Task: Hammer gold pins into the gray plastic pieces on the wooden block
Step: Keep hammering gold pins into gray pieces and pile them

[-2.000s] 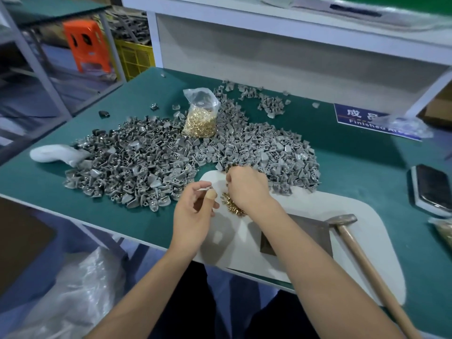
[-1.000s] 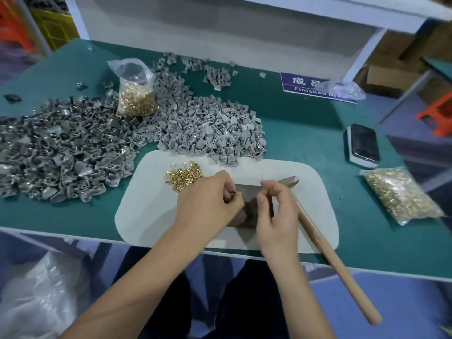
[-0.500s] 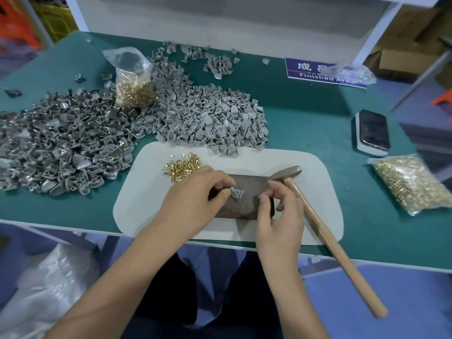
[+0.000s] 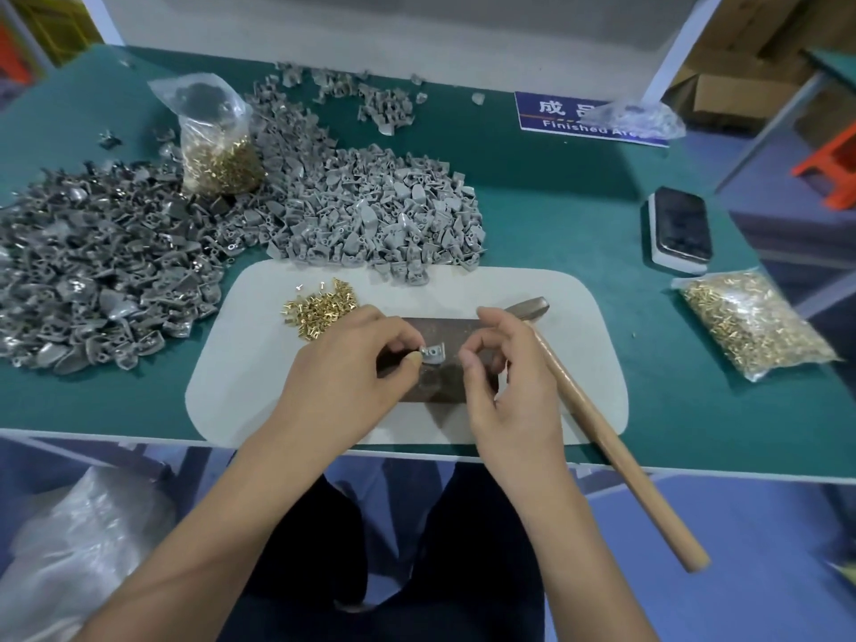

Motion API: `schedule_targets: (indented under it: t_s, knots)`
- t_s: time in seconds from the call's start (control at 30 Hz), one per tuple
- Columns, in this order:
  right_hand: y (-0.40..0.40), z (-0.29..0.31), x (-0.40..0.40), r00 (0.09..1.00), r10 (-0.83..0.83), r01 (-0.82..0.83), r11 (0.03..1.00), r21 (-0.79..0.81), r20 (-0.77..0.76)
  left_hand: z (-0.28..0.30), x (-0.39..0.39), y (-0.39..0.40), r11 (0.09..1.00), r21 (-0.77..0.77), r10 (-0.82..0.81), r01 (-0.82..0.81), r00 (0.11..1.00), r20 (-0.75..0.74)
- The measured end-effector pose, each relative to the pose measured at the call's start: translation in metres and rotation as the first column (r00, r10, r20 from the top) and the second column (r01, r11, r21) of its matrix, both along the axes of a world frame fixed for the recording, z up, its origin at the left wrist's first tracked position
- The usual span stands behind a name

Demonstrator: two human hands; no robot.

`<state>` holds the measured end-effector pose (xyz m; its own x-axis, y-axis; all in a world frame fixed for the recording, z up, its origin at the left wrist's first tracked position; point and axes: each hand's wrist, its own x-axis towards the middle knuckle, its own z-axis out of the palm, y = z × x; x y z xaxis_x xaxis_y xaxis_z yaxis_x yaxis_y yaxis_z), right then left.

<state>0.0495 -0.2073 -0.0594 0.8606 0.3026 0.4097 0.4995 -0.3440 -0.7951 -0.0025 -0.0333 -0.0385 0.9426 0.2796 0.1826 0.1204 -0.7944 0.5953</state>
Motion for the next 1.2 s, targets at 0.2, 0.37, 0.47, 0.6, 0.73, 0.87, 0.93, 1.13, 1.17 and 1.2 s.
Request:
schedule_targets:
  t_s: [0.2, 0.37, 0.47, 0.6, 0.73, 0.87, 0.93, 1.13, 1.17, 1.2]
  knots:
    - [0.012, 0.008, 0.013, 0.991, 0.093, -0.078, 0.985, -0.157, 0.092, 0.001, 0.000, -0.003, 0.995, 0.077, 0.057, -0.056, 0.998, -0.004]
    - [0.014, 0.009, 0.016, 0.990, 0.114, -0.091, 0.967, -0.239, 0.088, 0.002, 0.001, -0.003, 0.997, 0.067, 0.050, -0.050, 0.999, 0.006]
    - [0.015, 0.011, 0.018, 0.987, 0.130, -0.102, 0.961, -0.258, 0.095, 0.001, 0.000, -0.002, 0.997, 0.068, 0.044, -0.045, 0.999, 0.006]
    - [0.016, 0.012, 0.017, 0.983, 0.148, -0.114, 0.955, -0.275, 0.107, 0.001, 0.000, -0.002, 0.997, 0.054, 0.055, -0.056, 0.998, 0.016]
    - [0.016, 0.009, 0.014, 0.979, 0.151, -0.109, 0.957, -0.270, 0.140, -0.002, 0.001, -0.003, 0.997, 0.035, 0.070, -0.071, 0.997, 0.020]
    - [0.017, 0.008, 0.015, 0.975, 0.138, -0.084, 0.954, -0.288, 0.174, -0.003, 0.001, -0.003, 0.997, 0.023, 0.071, -0.071, 0.997, 0.016]
    - [0.019, 0.008, 0.015, 0.975, 0.141, -0.087, 0.954, -0.287, 0.172, -0.003, 0.001, -0.002, 0.997, 0.022, 0.069, -0.069, 0.997, 0.016]
    - [0.020, 0.008, 0.016, 0.976, 0.162, -0.114, 0.950, -0.290, 0.146, -0.003, 0.001, -0.003, 0.998, 0.004, 0.064, -0.064, 0.998, 0.009]
    - [0.020, 0.007, 0.016, 0.975, 0.165, -0.117, 0.949, -0.294, 0.145, -0.002, 0.001, -0.003, 0.998, -0.001, 0.061, -0.061, 0.998, 0.006]
    - [0.020, 0.007, 0.016, 0.975, 0.168, -0.120, 0.948, -0.295, 0.143, -0.002, 0.001, -0.003, 0.998, -0.005, 0.058, -0.058, 0.998, 0.004]
